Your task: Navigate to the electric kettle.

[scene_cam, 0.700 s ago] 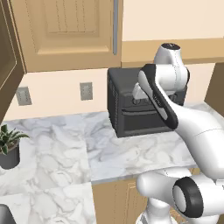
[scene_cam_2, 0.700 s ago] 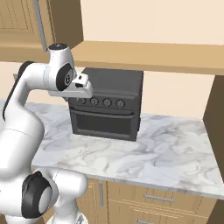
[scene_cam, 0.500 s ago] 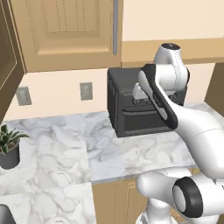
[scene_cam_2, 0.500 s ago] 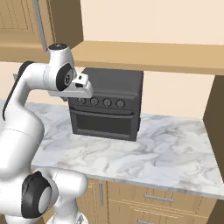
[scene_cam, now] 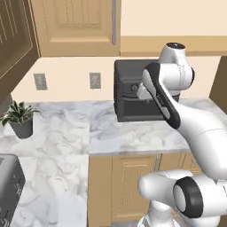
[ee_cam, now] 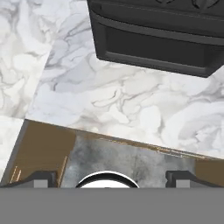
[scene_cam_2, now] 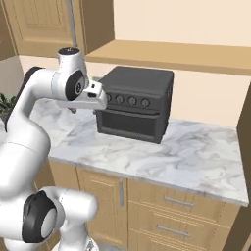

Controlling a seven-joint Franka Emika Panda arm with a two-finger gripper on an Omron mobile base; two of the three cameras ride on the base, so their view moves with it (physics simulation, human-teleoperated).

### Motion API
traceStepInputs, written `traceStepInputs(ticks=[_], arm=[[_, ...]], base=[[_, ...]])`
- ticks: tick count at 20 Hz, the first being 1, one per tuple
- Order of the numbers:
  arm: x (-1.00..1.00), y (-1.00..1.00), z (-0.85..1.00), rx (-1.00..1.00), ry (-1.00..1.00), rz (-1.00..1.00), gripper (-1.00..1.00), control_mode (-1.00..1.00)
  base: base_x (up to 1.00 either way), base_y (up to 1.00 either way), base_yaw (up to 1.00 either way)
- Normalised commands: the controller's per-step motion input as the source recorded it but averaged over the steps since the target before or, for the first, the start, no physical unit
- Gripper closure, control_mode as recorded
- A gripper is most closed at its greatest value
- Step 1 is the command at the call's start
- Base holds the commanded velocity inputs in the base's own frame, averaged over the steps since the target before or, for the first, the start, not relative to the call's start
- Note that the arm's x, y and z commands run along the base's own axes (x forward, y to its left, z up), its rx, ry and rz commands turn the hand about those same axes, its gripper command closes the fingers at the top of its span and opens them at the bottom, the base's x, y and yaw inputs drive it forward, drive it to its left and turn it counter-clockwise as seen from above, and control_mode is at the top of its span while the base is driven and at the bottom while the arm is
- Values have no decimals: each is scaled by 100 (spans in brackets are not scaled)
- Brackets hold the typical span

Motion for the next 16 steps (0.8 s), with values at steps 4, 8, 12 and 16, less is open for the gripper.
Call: traceStepInputs(ticks=[4,8,12,16], arm=[[0,0,0,0,0,0,-100,100],[0,0,0,0,0,0,-100,100],[0,0,0,0,0,0,-100,100],[0,0,0,0,0,0,-100,100]], base=[[-77,-49,47],[-71,-41,58],[-67,-33,67],[-64,-24,73]])
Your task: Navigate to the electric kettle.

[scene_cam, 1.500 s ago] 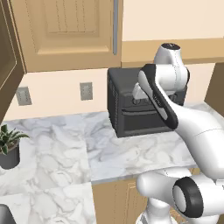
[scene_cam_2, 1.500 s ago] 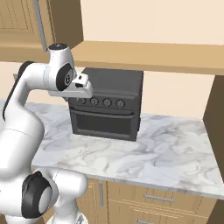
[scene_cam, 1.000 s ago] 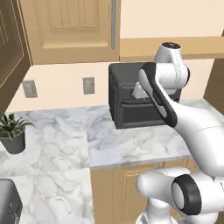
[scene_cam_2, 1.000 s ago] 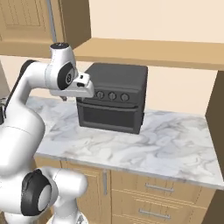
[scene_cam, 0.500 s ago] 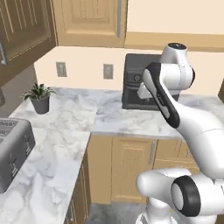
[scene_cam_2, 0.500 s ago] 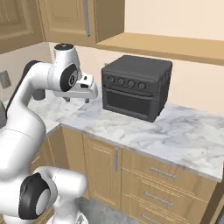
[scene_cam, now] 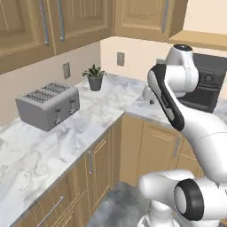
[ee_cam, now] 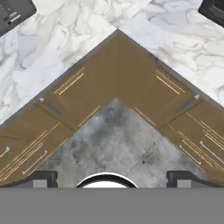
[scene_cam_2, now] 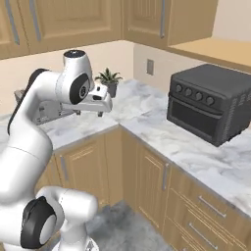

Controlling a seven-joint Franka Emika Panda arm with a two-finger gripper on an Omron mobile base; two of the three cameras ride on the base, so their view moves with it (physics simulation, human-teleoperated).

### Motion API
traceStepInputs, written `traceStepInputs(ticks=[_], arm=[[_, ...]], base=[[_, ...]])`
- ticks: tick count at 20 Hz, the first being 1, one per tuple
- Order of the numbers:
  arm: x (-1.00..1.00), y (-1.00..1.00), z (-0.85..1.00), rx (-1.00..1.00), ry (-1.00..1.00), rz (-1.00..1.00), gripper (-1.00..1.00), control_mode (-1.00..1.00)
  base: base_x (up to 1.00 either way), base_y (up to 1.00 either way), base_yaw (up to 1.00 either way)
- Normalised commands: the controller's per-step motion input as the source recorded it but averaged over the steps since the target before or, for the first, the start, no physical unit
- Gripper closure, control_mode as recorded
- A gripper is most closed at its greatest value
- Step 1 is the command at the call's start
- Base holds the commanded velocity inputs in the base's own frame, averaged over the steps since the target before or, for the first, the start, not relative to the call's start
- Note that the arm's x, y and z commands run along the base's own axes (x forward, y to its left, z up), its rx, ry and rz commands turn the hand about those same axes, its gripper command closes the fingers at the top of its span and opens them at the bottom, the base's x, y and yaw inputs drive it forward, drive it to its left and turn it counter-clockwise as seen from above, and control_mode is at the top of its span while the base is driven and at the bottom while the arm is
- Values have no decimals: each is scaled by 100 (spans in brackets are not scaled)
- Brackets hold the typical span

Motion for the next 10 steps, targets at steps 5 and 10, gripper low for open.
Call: traceStepInputs(ticks=[5,10], arm=[[0,0,0,0,0,0,-100,100],[0,0,0,0,0,0,-100,100]], base=[[-45,-18,72],[-19,-32,71]])
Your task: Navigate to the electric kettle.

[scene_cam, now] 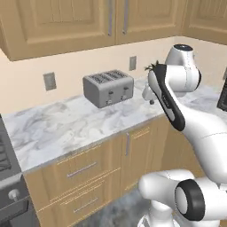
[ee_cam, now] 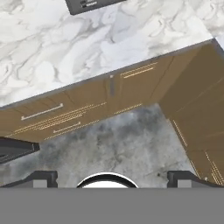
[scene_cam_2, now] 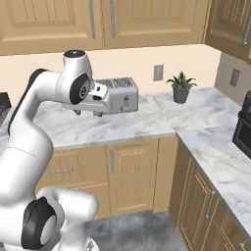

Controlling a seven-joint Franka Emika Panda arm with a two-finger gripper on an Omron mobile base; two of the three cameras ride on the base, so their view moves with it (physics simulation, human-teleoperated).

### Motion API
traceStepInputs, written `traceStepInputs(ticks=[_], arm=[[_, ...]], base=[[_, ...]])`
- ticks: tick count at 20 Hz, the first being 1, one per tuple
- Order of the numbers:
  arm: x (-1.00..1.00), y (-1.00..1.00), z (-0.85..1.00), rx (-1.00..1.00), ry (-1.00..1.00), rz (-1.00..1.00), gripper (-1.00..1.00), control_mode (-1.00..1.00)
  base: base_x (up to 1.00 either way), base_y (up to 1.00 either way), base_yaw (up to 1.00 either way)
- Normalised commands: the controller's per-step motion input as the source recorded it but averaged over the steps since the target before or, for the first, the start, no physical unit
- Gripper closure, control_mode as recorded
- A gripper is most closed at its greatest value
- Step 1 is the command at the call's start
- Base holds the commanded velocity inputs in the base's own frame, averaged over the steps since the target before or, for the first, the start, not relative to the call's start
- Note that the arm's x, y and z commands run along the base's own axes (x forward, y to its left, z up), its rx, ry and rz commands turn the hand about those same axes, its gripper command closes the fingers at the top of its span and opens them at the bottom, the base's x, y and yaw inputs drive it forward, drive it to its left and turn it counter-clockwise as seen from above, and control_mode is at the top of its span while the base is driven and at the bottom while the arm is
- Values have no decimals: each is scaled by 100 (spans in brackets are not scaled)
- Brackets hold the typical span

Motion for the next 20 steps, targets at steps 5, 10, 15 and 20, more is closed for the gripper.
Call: traceStepInputs(ticks=[5,10,15,20], arm=[[0,0,0,0,0,0,-100,100],[0,0,0,0,0,0,-100,100],[0,0,0,0,0,0,-100,100],[0,0,0,0,0,0,-100,100]], base=[[-3,-46,71],[0,-38,68],[0,-24,63],[0,-9,60]])
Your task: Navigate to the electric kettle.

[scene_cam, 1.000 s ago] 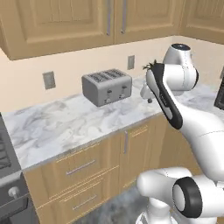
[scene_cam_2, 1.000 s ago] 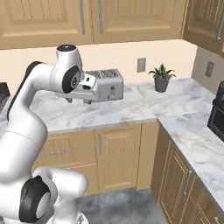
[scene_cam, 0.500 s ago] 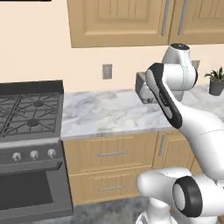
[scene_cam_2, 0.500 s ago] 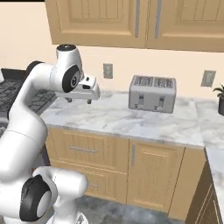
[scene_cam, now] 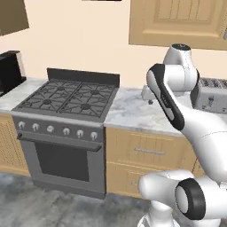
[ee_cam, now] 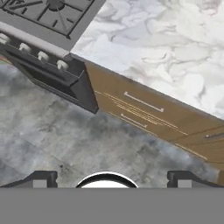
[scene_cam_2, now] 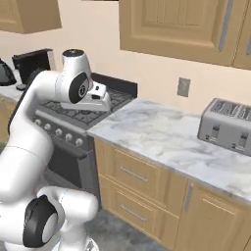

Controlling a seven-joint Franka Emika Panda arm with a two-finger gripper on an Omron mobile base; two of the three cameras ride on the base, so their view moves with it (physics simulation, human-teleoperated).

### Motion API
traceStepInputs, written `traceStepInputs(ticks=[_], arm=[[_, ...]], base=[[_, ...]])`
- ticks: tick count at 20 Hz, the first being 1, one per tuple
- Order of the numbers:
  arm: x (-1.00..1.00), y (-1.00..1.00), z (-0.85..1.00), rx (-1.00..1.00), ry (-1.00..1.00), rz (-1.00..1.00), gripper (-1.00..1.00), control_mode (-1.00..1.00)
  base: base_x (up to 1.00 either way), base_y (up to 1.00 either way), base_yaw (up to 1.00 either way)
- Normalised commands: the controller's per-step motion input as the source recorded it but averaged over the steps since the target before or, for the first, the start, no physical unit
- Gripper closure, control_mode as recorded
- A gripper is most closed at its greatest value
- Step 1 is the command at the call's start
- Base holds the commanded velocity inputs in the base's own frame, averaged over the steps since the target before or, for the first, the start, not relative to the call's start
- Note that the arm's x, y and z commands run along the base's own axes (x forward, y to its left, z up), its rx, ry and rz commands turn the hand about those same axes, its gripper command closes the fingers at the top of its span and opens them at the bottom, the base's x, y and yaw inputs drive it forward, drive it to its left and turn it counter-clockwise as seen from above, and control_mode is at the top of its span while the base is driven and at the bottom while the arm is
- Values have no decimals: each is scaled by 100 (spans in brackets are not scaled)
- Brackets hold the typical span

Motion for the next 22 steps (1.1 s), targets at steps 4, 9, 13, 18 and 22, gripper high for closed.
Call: traceStepInputs(ticks=[4,9,13,18,22], arm=[[0,0,0,0,0,0,-100,100],[0,0,0,0,0,0,-100,100],[0,0,0,0,0,0,-100,100],[0,0,0,0,0,0,-100,100],[0,0,0,0,0,0,-100,100]], base=[[6,-1,58],[19,0,59],[79,22,39],[100,88,5],[100,100,0]])
